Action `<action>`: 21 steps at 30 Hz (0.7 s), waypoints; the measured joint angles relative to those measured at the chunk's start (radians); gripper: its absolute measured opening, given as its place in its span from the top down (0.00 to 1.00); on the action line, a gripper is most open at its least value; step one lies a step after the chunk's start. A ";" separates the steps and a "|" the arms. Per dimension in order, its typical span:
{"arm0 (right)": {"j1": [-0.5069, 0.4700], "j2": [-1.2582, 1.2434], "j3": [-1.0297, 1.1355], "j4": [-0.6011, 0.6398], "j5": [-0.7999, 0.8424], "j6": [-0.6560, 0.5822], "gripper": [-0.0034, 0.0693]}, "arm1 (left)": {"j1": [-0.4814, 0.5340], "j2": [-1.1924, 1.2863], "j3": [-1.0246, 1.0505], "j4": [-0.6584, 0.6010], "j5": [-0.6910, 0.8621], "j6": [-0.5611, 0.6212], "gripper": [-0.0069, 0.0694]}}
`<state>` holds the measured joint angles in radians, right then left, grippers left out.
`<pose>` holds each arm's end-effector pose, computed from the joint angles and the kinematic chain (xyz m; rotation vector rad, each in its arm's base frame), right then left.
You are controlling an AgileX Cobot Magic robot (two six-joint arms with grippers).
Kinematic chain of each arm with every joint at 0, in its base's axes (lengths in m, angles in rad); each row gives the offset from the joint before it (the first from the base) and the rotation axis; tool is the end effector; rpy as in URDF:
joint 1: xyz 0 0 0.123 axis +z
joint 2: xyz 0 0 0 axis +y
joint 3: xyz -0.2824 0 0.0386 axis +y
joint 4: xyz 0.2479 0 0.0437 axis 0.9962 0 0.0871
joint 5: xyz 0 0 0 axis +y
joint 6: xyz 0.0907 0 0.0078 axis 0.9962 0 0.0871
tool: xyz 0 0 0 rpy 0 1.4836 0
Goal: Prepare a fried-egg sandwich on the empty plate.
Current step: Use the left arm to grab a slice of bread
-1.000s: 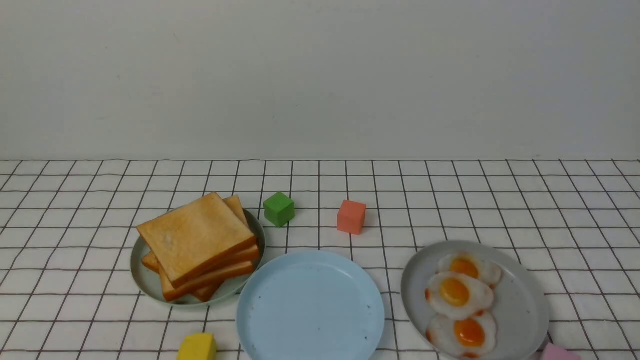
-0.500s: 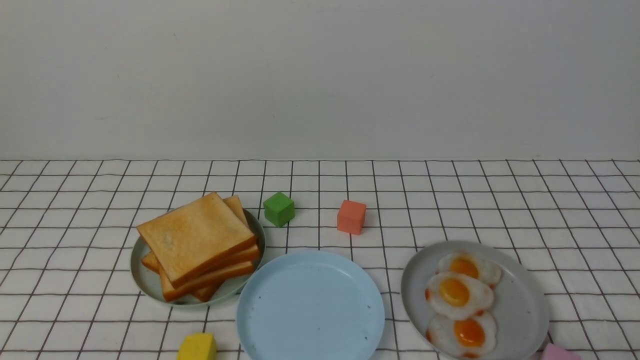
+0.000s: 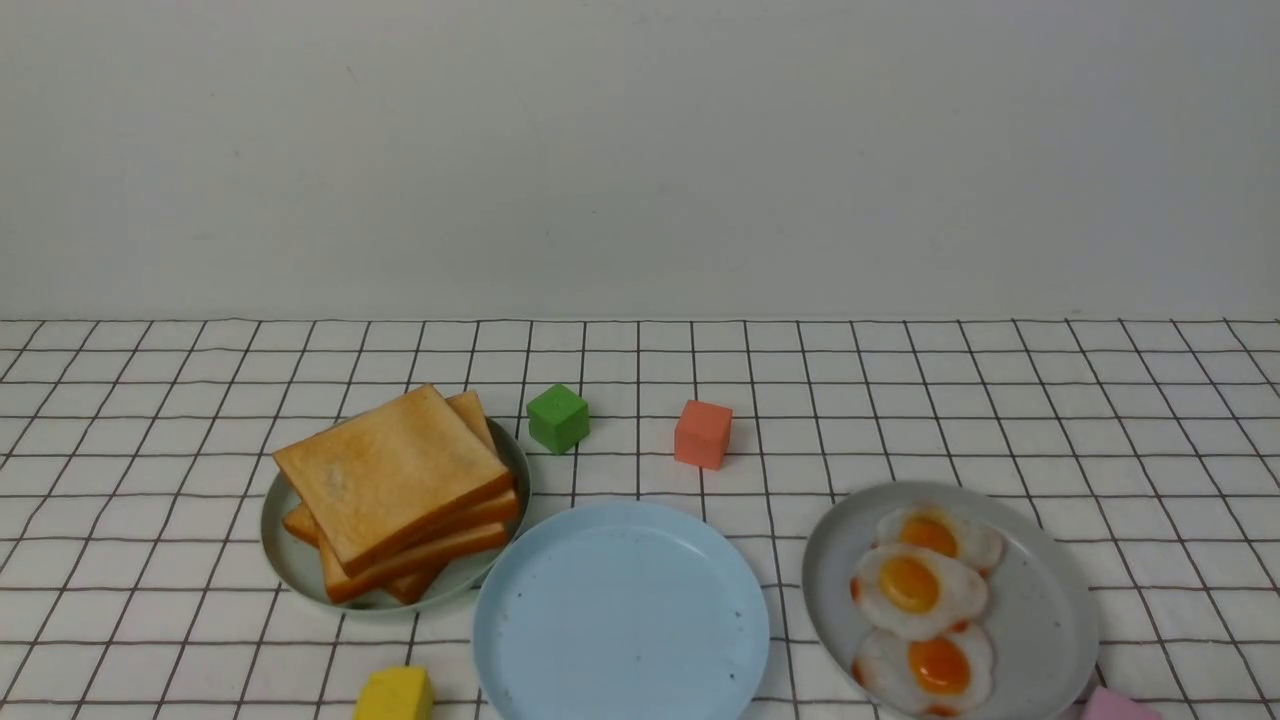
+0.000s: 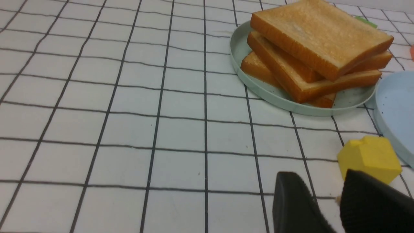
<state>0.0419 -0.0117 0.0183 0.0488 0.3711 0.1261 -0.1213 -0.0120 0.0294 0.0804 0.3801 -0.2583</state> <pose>0.0524 0.0038 0.1742 0.1085 1.8609 0.1644 0.0524 -0.0036 0.1698 -0.0792 1.8822 -0.1812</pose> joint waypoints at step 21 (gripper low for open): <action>0.000 0.000 -0.001 -0.003 -0.732 0.172 0.62 | 0.000 0.000 0.002 -0.037 -0.514 -0.061 0.60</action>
<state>0.0419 -0.0117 0.0172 0.0461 -0.3611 0.2981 -0.1213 -0.0120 0.0313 0.0438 -0.1342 -0.3192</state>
